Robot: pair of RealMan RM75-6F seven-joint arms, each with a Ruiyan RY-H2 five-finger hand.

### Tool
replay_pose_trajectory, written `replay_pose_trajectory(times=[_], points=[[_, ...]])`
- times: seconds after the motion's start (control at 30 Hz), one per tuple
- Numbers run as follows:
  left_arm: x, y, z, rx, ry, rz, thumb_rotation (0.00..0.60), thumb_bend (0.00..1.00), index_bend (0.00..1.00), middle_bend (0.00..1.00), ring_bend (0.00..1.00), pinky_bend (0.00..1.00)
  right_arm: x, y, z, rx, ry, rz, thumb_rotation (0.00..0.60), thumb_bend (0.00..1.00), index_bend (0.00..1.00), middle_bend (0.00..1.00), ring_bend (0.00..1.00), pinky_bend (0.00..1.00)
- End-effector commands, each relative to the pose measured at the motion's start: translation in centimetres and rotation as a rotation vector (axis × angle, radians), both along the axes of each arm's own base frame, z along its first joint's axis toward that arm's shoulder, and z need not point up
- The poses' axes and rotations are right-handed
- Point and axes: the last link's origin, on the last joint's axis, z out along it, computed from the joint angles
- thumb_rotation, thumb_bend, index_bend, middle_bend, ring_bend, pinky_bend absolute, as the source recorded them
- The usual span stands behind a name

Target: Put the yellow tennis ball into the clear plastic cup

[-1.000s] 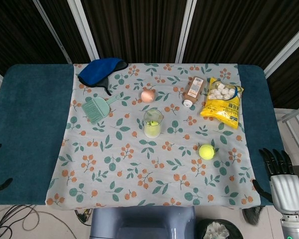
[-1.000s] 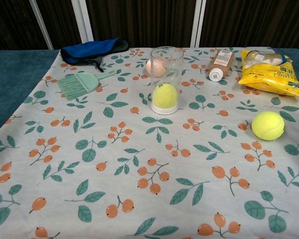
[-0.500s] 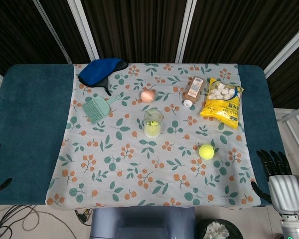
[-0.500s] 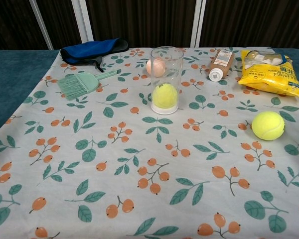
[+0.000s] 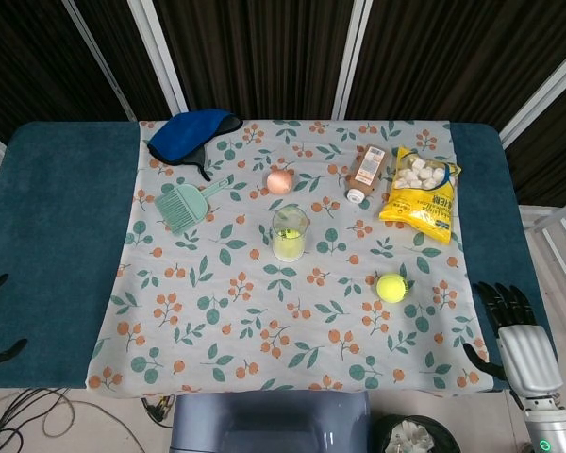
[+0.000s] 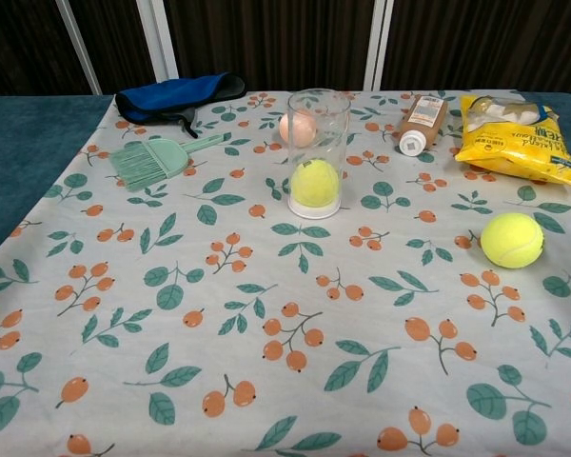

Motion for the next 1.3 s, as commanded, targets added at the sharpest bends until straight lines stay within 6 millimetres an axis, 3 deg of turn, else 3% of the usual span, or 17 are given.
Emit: replay_pose_trajectory(times=[0.03, 0.3, 0.6, 1.1, 1.3], points=[[0.0, 0.0, -0.1, -0.001, 0.003, 0.000, 0.600, 0.00, 0.12, 0.00, 0.00, 0.05, 0.8, -3.0, -0.3, 0.071, 0.005, -0.004, 0.600, 0.34, 0.06, 0.11, 0.05, 0.00], [-0.3, 0.3, -0.2, 0.002, 0.010, 0.021, 0.600, 0.00, 0.12, 0.00, 0.00, 0.05, 2.8, -8.2, -2.2, 0.250, 0.033, -0.029, 0.600, 0.34, 0.05, 0.10, 0.04, 0.00], [-0.3, 0.3, 0.0, 0.007, 0.007, 0.025, 0.600, 0.00, 0.12, 0.00, 0.00, 0.05, 3.8, -11.6, -5.9, 0.368, 0.054, -0.074, 0.600, 0.34, 0.05, 0.10, 0.04, 0.00], [-0.6, 0.4, 0.2, 0.013, 0.004, 0.037, 0.600, 0.00, 0.12, 0.00, 0.00, 0.05, 3.0, -13.4, -10.3, 0.420, 0.085, -0.140, 0.600, 0.34, 0.05, 0.10, 0.04, 0.00], [-0.6, 0.4, 0.3, 0.011, 0.004, 0.042, 0.600, 0.00, 0.12, 0.00, 0.00, 0.05, 3.1, -13.9, -11.4, 0.403, 0.078, -0.128, 0.600, 0.34, 0.15, 0.13, 0.15, 0.00]])
